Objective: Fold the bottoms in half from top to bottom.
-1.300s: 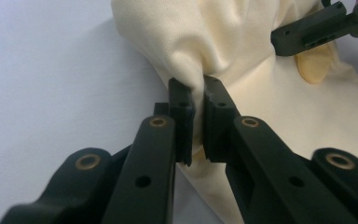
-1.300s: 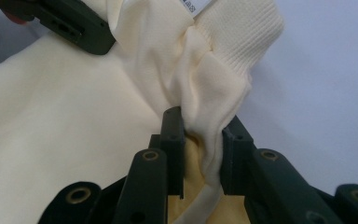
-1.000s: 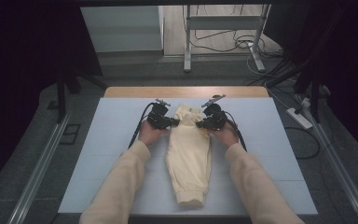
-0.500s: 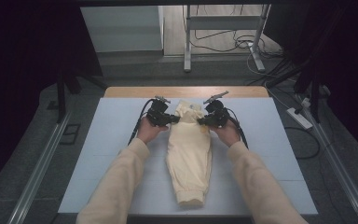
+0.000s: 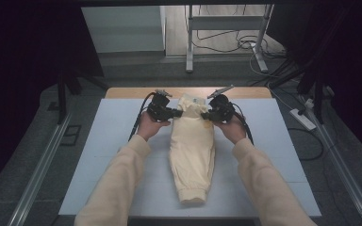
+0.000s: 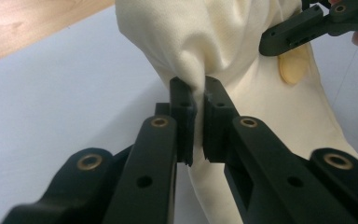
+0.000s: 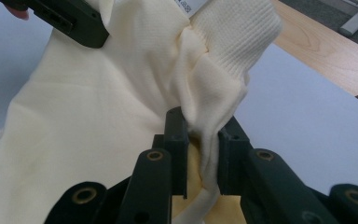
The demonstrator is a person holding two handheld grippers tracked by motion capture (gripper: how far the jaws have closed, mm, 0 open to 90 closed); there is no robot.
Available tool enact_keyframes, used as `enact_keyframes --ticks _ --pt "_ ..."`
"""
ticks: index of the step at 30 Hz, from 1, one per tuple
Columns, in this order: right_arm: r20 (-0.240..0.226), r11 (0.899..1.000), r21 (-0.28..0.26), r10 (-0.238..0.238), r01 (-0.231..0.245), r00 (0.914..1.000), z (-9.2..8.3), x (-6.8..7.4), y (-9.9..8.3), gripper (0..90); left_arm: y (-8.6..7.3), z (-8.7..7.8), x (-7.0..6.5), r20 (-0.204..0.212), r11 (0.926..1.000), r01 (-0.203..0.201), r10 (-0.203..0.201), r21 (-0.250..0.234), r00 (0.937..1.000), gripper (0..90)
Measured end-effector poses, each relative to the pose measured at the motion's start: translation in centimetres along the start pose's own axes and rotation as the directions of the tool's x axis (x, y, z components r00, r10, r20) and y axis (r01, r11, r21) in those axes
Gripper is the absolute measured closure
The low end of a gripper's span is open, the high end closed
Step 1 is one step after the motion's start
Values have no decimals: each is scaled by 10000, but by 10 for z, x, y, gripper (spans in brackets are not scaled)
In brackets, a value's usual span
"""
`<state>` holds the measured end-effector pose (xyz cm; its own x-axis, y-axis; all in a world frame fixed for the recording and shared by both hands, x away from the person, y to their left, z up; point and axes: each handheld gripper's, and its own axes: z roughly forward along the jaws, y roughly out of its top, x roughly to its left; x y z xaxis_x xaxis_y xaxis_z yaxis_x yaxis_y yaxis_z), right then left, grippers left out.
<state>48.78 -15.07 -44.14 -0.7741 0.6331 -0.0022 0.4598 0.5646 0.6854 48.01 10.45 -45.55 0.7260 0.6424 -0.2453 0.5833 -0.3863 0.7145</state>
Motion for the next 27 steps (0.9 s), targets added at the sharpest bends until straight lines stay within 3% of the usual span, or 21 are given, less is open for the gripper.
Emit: enact_keyframes --ticks 4,8,12,27 --pt "112 9999 -130 -51 52 9999 -2 -2 5 771 9 -6 2 -72 9998 -96 95 -148 9999 837" --pt "389 9986 -492 -186 205 9991 -14 -4 21 771 25 -20 -2 -304 9980 -320 304 -547 9991 837" --pt "445 9975 -631 -303 331 9985 -24 -4 26 771 25 -23 -6 -240 9971 -445 431 -617 9988 837" --pt "520 9972 -687 -268 303 9983 -24 -3 19 770 24 -23 -7 -217 9972 -355 342 -659 9992 837"
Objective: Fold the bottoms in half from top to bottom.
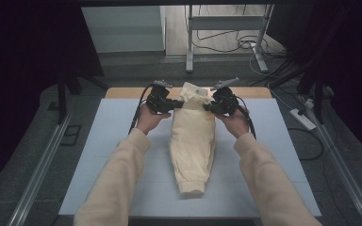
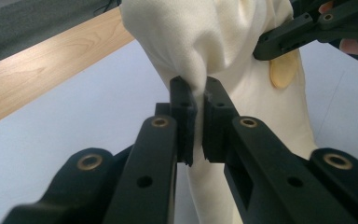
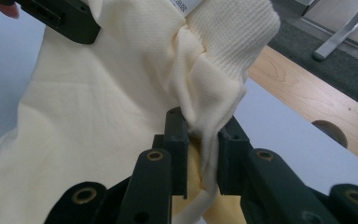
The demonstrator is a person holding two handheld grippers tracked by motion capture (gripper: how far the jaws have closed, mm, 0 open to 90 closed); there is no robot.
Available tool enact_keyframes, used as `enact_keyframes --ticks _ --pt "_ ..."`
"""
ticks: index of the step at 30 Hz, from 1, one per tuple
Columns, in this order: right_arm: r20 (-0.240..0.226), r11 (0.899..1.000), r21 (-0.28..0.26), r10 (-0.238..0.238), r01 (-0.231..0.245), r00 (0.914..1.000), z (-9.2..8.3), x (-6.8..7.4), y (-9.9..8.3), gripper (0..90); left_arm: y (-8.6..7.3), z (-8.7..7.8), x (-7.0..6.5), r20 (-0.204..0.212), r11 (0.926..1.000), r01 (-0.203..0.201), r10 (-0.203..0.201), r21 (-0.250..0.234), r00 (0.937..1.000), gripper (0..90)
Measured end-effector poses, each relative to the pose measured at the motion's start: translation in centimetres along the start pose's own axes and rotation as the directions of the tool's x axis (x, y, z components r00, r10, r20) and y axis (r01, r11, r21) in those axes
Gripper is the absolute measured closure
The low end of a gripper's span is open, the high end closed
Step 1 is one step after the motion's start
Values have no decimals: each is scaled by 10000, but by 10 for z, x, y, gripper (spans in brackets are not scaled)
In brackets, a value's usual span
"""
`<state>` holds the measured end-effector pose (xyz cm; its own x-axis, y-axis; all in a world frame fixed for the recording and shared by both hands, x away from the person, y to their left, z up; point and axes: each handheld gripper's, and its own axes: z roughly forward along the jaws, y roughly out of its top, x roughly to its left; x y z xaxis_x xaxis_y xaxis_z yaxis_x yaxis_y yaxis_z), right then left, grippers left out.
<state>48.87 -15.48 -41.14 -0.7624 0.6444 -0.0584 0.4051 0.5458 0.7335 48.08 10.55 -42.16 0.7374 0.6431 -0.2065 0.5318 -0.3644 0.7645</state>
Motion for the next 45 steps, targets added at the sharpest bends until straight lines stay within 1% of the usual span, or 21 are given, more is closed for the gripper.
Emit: enact_keyframes --ticks 4,9,12,14,16,17,18,19,21,23,25,28,30,32,34,37,39,41,45 --pt "28 9999 -49 -116 116 9999 -2 2 2 770 1 -2 0 1 10000 -7 7 -42 10000 837" --pt "76 10000 -39 -54 55 10000 -3 1 3 770 4 -3 -2 -113 9999 -106 106 22 9999 837" --pt "121 10000 -64 43 -42 9999 -2 -1 4 771 8 -3 -1 -168 9999 -124 123 -42 9998 838" --pt "202 9999 -91 48 -46 9998 -2 -4 8 772 14 -3 3 -198 9999 -117 115 -92 9997 838" --pt "348 9999 -143 -30 35 9994 -4 -8 16 773 25 -5 7 -285 9997 -188 184 -137 9994 838" --pt "447 9998 -201 -62 71 9990 -5 -10 22 773 30 -7 8 -326 9995 -231 224 -199 9992 838" --pt "535 9996 -268 -110 124 9985 -8 -12 26 774 37 -10 9 -404 9990 -266 251 -370 9989 838" --pt "716 9987 -467 -174 208 9973 -12 -14 33 774 43 -13 10 -460 9982 -322 299 -504 9985 838" --pt "872 9972 -697 -204 266 9960 -17 -16 41 775 50 -17 9 -533 9971 -454 422 -617 9977 838" --pt "976 9967 -742 -248 322 9949 -19 -18 45 775 51 -16 8 -581 9968 -564 532 -562 9969 838" --pt "940 9971 -693 -242 308 9953 -17 -20 43 774 49 -14 8 -517 9976 -541 519 -439 9973 838" --pt "896 9979 -615 -148 203 9959 -13 -19 38 775 45 -10 9 -558 9980 -518 498 -350 9972 838" --pt "927 9980 -596 -159 215 9956 -11 -19 38 776 46 -11 9 -631 9978 -546 522 -369 9966 838" --pt "985 9975 -669 -163 229 9950 -11 -20 41 778 49 -13 11 -696 9972 -533 496 -526 9963 838" --pt "1041 9964 -826 -114 201 9945 -13 -22 45 780 55 -16 13 -731 9970 -537 495 -556 9961 838" --pt "1224 9941 -1042 -187 316 9923 -16 -25 55 781 66 -23 14 -867 9950 -665 599 -750 9944 838" --pt "1316 9920 -1206 -201 361 9911 -21 -26 61 781 69 -26 14 -896 9933 -713 632 -906 9940 838" --pt "1326 9913 -1251 -242 409 9909 -22 -26 62 780 68 -25 15 -849 9937 -697 623 -877 9944 838" --pt "1303 9935 -1076 -225 367 9912 -18 -25 55 779 59 -17 14 -796 9947 -695 634 -756 9948 837"
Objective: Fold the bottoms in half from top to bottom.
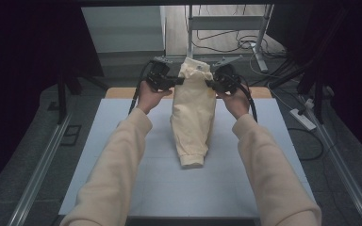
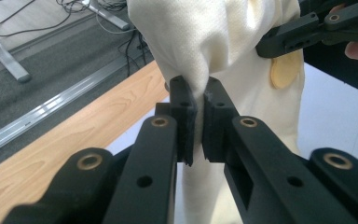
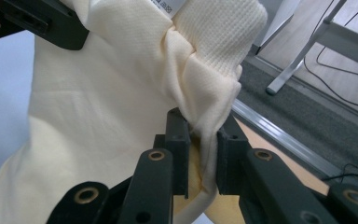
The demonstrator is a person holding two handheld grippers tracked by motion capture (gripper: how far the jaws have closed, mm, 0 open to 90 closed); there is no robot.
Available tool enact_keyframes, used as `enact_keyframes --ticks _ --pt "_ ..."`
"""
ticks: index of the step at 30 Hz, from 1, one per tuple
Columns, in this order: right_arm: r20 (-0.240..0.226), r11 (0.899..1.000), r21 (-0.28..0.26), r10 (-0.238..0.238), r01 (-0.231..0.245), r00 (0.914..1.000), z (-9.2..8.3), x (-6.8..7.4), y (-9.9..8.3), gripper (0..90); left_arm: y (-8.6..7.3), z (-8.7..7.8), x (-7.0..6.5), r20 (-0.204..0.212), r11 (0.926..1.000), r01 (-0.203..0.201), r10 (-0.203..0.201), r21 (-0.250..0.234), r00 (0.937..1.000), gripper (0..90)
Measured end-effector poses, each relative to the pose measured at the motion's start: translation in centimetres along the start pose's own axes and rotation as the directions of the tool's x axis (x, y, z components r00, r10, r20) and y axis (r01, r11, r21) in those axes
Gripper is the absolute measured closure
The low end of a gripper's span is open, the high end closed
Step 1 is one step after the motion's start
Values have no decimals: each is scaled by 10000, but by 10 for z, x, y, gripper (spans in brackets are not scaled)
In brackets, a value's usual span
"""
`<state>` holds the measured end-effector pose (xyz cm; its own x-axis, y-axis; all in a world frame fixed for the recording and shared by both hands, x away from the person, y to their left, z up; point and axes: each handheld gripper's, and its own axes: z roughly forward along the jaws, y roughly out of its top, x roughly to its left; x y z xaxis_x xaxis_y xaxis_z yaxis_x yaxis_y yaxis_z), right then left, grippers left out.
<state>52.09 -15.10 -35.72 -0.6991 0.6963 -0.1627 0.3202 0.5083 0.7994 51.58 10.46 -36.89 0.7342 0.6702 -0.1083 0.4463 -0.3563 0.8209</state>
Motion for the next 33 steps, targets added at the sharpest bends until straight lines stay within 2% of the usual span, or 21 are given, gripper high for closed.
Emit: enact_keyframes --ticks 12,22,33 --pt "-148 9999 100 18 -16 9999 14 4 -26 774 -19 15 1 92 9989 21 -25 478 10000 834" --pt "-325 9992 397 58 -45 9995 24 10 -39 773 -38 21 1 213 9977 222 -236 633 9995 834" --pt "-672 9983 561 183 -146 9976 29 14 -49 773 -51 23 1 369 9969 362 -389 696 9986 834"
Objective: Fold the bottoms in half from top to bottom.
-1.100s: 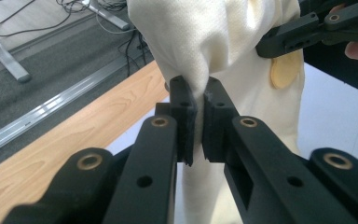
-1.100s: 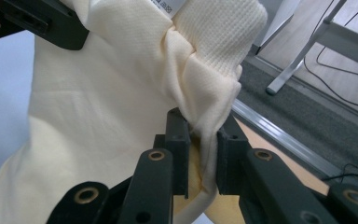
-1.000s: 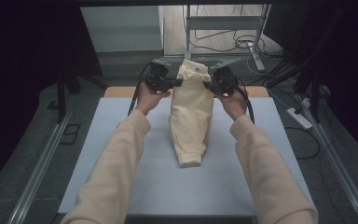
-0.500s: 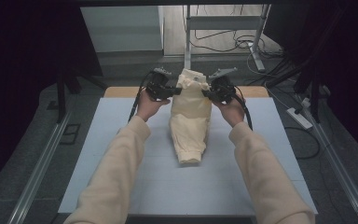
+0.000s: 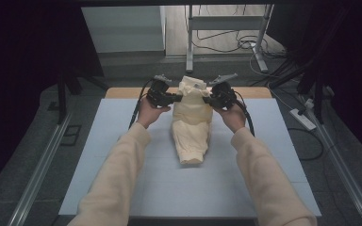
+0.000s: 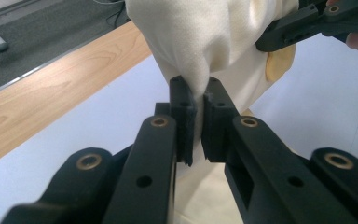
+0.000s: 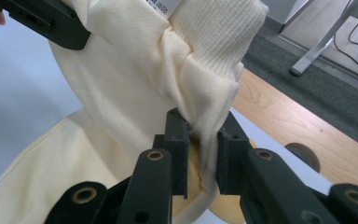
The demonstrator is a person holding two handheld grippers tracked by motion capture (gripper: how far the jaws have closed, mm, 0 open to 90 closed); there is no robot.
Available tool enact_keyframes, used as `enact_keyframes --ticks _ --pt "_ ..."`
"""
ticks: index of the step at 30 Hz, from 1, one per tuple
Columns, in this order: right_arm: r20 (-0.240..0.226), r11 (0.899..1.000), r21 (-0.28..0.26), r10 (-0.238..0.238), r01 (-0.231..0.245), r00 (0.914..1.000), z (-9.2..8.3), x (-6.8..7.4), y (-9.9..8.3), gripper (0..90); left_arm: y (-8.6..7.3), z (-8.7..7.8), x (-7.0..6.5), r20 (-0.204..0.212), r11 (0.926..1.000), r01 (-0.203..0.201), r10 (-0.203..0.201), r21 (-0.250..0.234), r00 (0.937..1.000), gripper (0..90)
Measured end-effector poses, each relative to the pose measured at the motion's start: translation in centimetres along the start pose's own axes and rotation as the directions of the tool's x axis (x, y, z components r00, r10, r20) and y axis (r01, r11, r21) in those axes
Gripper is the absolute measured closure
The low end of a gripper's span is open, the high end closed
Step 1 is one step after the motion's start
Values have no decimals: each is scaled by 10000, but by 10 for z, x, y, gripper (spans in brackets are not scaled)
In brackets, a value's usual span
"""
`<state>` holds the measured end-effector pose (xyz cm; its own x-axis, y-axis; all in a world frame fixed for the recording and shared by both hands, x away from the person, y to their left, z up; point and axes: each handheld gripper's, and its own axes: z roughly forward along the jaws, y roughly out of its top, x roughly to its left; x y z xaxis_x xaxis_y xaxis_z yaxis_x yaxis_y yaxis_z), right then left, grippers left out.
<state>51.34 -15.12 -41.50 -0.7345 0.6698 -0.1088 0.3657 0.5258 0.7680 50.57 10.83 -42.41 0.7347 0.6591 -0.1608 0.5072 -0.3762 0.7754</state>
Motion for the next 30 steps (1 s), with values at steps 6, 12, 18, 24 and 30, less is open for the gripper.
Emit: enact_keyframes --ticks 6,12,18,24,30 --pt "-257 9998 -91 146 -148 9996 0 2 -7 772 -6 0 -2 99 10000 -3 2 70 10000 834" --pt "-368 9996 3 276 -276 9989 0 5 -14 770 -14 1 -7 207 9999 -13 11 106 9998 834" --pt "-474 9995 -22 313 -315 9984 1 12 -24 768 -27 2 -11 312 10000 43 -45 67 9995 833" --pt "-647 9991 105 423 -417 9970 3 16 -33 767 -35 4 -13 398 9998 2 -10 197 9992 832" --pt "-680 9990 128 434 -426 9967 4 20 -40 766 -39 6 -14 440 9995 -38 23 324 9990 831"
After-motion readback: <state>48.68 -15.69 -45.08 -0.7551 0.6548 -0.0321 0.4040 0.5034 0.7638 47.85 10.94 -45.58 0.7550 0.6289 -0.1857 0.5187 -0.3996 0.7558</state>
